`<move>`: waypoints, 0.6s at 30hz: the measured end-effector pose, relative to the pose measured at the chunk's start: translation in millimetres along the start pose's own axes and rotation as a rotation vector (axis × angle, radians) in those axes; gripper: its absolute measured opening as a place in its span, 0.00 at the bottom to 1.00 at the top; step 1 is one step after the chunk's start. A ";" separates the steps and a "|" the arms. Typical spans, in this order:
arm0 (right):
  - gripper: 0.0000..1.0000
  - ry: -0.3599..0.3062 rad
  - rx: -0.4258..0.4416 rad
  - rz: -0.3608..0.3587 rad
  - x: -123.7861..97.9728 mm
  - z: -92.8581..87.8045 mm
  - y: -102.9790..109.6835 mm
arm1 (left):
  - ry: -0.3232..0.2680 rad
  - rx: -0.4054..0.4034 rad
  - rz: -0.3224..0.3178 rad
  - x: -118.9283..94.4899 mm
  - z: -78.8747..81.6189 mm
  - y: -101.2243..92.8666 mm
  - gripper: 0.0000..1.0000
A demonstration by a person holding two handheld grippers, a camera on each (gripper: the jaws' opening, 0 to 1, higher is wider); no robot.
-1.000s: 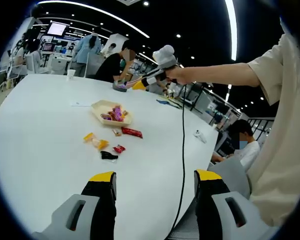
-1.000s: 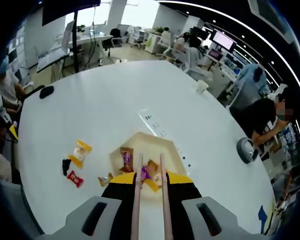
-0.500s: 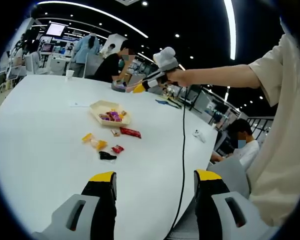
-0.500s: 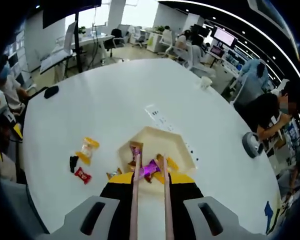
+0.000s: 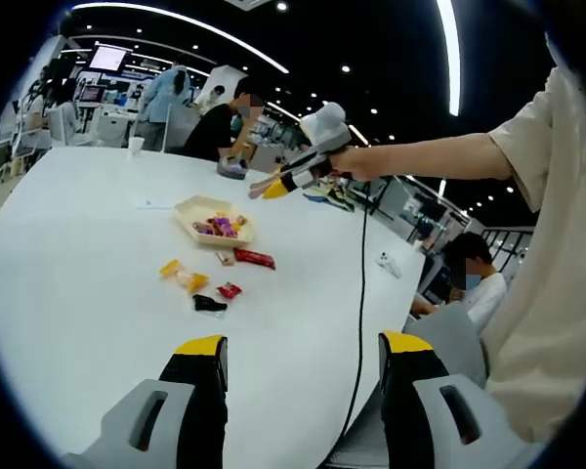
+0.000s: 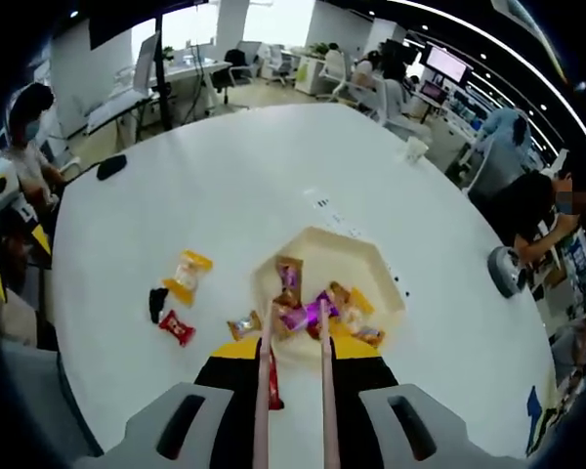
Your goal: Place the target food into the container with the food tongs after gripping and lifting it, then release it inside without dropping or visibly crushing the food.
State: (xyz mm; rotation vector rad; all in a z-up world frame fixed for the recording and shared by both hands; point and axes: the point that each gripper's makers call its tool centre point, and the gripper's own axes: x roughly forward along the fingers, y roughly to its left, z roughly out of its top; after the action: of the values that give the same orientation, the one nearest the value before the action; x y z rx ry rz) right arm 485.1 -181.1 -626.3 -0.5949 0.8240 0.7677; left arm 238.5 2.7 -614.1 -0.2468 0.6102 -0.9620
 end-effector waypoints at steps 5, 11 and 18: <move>0.24 0.012 0.008 0.014 1.5 -10.5 9.8 | 0.003 0.000 -0.004 1.0 -0.3 -1.0 0.62; 0.25 0.024 0.000 0.038 5.4 -17.5 28.3 | 0.006 0.003 -0.009 2.6 -0.4 -1.6 0.62; 0.25 0.031 -0.002 0.055 9.8 -22.8 42.3 | 0.007 0.006 -0.007 1.8 -0.9 -2.1 0.62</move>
State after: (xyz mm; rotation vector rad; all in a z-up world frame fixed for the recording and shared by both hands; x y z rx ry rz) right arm 446.5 -169.1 -654.0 -0.5897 0.8715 0.8113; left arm 237.2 0.1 -614.6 -0.2409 0.6129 -0.9718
